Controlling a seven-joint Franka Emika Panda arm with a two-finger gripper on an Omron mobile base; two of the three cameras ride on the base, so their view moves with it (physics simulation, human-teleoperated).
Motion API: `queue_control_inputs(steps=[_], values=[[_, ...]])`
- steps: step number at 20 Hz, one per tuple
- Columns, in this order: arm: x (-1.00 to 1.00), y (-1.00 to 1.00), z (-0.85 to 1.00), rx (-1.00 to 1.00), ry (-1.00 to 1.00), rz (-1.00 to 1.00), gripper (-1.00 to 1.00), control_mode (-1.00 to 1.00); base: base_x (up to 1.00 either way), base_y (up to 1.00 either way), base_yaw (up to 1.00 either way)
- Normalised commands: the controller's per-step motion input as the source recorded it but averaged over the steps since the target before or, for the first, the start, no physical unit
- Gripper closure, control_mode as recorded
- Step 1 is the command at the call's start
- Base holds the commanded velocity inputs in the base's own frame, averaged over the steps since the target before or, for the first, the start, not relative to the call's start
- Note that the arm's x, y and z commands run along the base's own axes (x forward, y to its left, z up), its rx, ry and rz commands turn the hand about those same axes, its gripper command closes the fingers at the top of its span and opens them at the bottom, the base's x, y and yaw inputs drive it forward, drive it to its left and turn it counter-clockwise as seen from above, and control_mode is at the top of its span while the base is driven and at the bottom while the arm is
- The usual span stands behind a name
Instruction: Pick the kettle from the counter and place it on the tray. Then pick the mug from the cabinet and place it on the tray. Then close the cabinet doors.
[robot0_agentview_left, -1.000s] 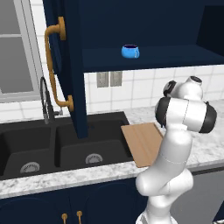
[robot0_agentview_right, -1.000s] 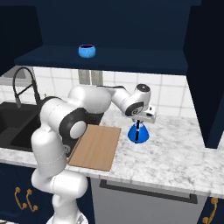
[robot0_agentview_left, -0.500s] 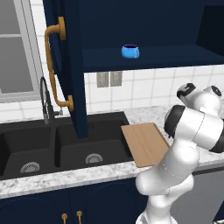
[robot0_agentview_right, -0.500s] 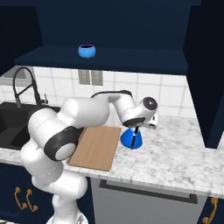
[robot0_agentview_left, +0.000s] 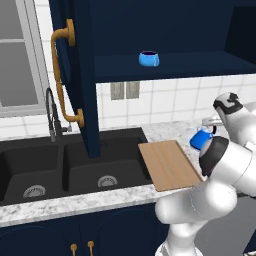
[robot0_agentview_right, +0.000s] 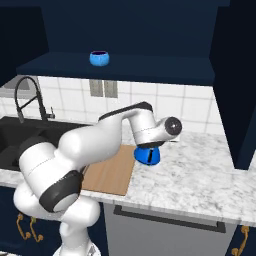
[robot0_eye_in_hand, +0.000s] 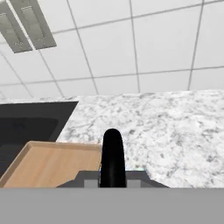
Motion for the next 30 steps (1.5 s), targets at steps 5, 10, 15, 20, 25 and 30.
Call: queue_control_inputs(steps=[5,10,15,20,25,30], values=[[-0.27,0.66,0.03,-0.07,-0.11,0.06,1.00,-1.00,0.00,0.00,0.00],[-0.15,0.86,0.00,-0.04,-0.05,0.02,1.00,-1.00,0.00,0.00,0.00],[0.00,0.92,-0.11,-0.05,-0.02,0.00,1.00,-1.00,0.00,0.00,0.00],[0.23,0.51,-0.23,-0.01,0.00,0.00,1.00,-1.00,0.00,0.00,0.00],[0.39,0.29,-0.25,0.00,0.00,0.00,1.00,-1.00,0.00,0.00,0.00],[0.35,0.23,-0.27,0.00,-0.02,0.00,1.00,-1.00,0.00,0.00,0.00]])
